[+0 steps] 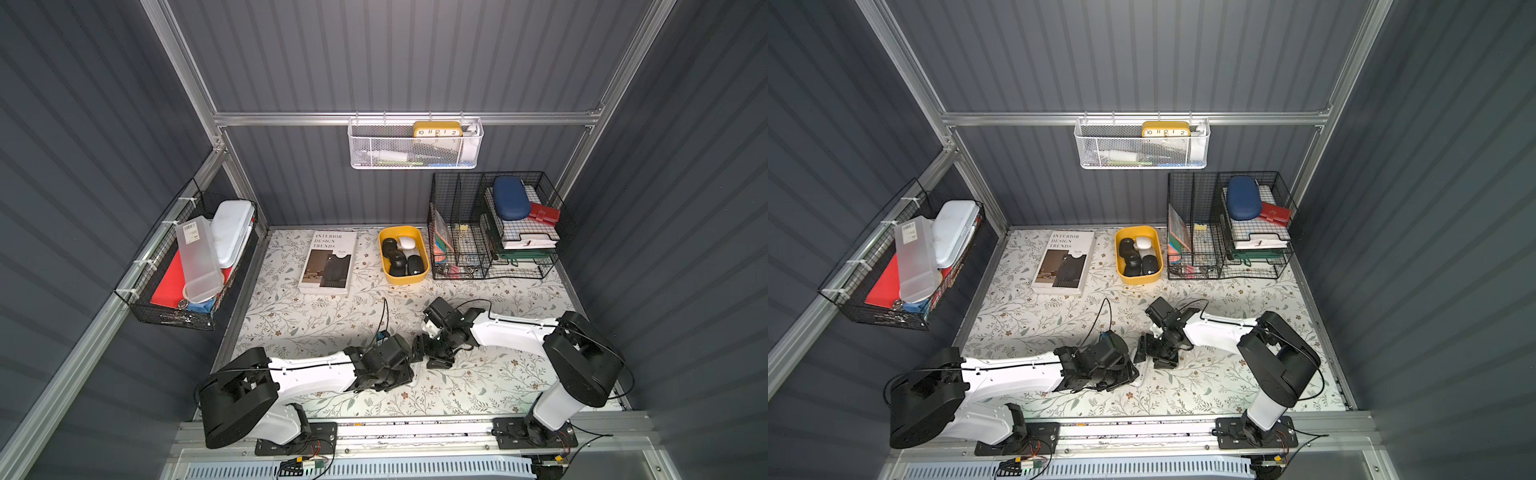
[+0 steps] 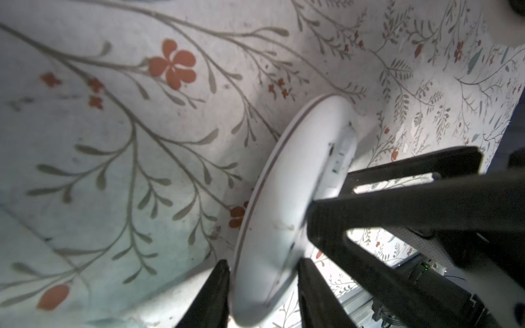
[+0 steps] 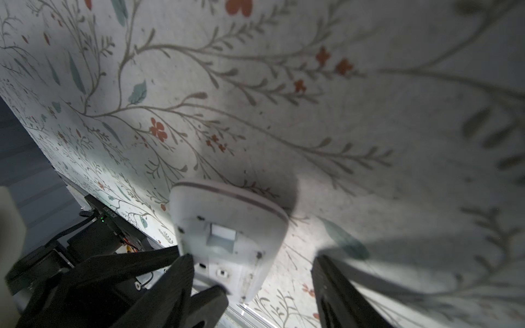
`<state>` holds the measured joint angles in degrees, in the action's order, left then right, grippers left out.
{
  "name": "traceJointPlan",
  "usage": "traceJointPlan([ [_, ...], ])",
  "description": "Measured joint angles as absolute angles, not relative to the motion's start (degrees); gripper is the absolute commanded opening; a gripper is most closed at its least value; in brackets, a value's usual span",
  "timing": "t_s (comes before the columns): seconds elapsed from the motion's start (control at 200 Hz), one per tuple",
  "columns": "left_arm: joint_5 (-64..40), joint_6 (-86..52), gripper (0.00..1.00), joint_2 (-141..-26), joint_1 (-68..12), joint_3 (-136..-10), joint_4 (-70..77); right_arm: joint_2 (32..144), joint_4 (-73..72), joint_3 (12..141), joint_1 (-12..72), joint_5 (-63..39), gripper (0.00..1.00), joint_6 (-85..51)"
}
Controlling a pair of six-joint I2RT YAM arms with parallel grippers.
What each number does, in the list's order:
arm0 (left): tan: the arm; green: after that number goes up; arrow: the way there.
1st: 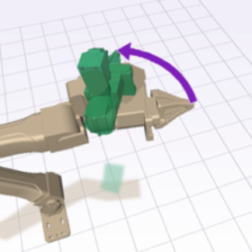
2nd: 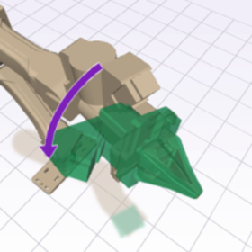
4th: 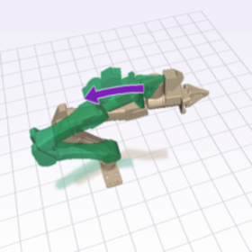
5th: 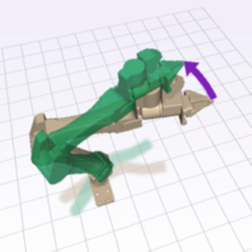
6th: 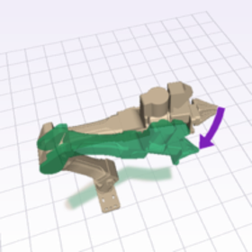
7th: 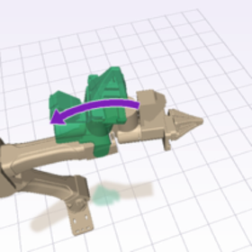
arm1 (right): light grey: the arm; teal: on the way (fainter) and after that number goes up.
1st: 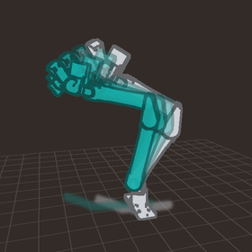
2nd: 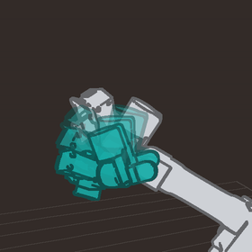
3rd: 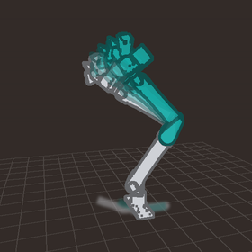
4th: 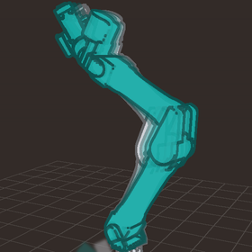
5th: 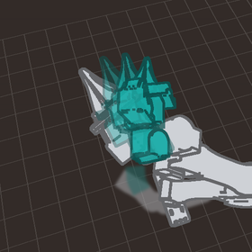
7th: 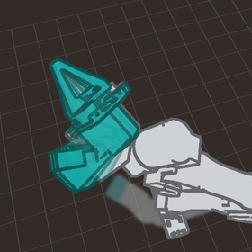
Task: Put the mouse in the storage box
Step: Pick up the mouse from the center of the board.
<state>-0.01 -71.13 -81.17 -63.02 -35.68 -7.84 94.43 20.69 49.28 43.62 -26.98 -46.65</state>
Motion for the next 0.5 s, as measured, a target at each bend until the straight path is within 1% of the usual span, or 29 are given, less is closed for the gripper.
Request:
traceJointPlan([
  [0.165,0.03,-71.0,0.44,-83.55,-63.02,-37.47,-7.31,94.32,19.03,48.6,42.57,-28.16,0.72,-47.77],
  [0.195,0.03,-70.96,0.47,-83.7,-63.02,-37.56,-7.25,94.41,18.68,48.58,42.39,-28.36,0.72,-47.83],
  [0.245,0.05,-70.94,0.55,-83.7,-63.02,-37.54,-7.44,94.65,18.22,48.62,42.15,-28.75,0.72,-47.94],
  [0.275,0.08,-71.16,0.56,-83.61,-63.02,-37.43,-7.62,94.85,17.96,48.64,42.09,-29.12,0.73,-47.99],
  [0.38,0.51,-71.59,0.56,-80.79,-63.02,-36.21,-8.25,95.46,18.2,49.45,42.15,-29.19,0.73,-47.99],
  [0.445,0.78,-72.05,0.61,-77.84,-63.02,-35.27,-8.4,96.29,19.27,50.7,42.46,-28.8,0.73,-47.97],
  [0.5,1.32,-72.69,0.61,-75.59,-63.02,-35.03,-8.84,97.19,20.67,52.16,42.89,-27.94,0.73,-47.9],
])
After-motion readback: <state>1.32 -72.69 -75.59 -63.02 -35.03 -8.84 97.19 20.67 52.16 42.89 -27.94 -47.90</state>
